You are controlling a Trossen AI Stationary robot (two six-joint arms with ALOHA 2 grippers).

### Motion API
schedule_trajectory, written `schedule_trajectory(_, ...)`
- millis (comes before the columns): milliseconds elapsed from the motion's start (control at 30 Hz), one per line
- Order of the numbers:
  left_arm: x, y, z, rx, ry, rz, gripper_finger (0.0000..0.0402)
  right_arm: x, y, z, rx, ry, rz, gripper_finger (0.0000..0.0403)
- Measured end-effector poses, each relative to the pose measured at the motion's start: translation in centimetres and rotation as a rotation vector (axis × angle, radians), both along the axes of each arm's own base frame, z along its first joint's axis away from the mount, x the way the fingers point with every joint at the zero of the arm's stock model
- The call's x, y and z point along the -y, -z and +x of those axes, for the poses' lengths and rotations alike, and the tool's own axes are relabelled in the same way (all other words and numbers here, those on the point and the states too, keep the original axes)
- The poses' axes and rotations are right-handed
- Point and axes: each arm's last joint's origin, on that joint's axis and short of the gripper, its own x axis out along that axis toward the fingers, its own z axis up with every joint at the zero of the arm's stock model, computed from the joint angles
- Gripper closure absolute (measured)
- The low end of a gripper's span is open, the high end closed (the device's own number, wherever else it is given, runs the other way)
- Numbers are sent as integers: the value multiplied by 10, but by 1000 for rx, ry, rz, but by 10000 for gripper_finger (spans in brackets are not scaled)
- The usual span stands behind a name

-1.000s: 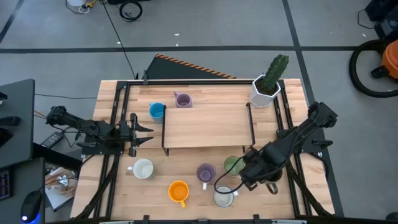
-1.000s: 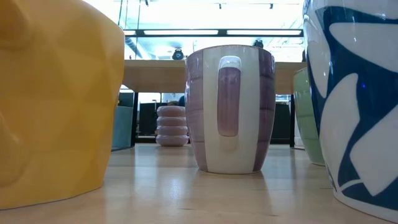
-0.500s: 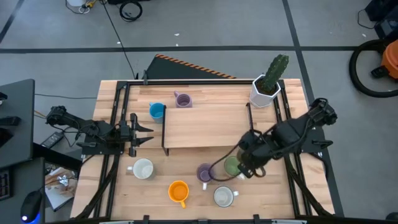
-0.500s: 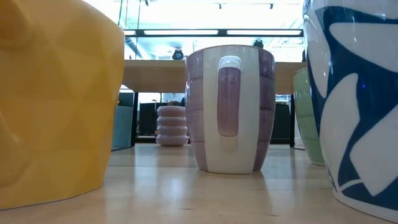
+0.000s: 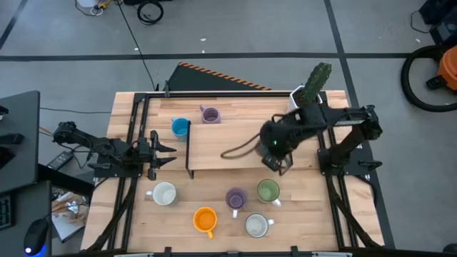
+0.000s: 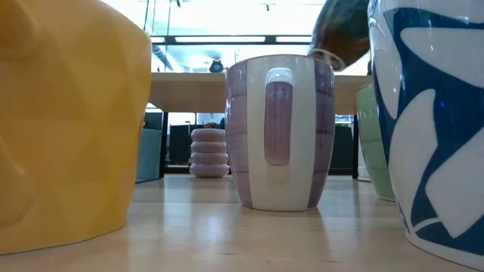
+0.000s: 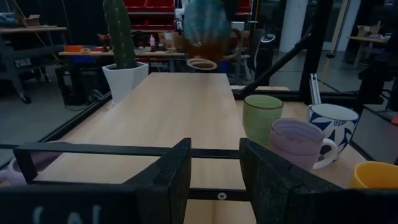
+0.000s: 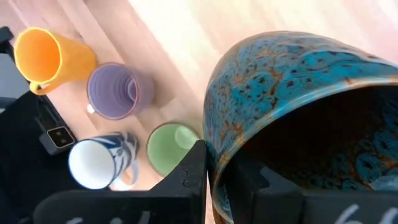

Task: Place coffee mugs
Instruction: Put the blue patterned mug on the shelf

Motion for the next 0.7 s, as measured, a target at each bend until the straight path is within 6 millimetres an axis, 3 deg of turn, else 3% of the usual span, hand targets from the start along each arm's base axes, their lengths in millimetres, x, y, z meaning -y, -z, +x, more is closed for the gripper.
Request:
schedule_trajectory(233, 0, 0, 0, -1, -9, 0, 260, 34, 0, 4, 2, -163, -59, 362)
schedule_trajectory(400, -2, 0, 0, 4, -58, 0, 260, 45, 0, 4, 2, -344, -151, 362)
schedule_trajectory(567, -2, 0, 0, 5, -80, -1, 260, 55, 0, 4, -1, -369, -168, 361)
schedule_trajectory(700, -3, 0, 0, 6, -96, -2, 260, 60, 0, 4, -18, -520, -275, 360)
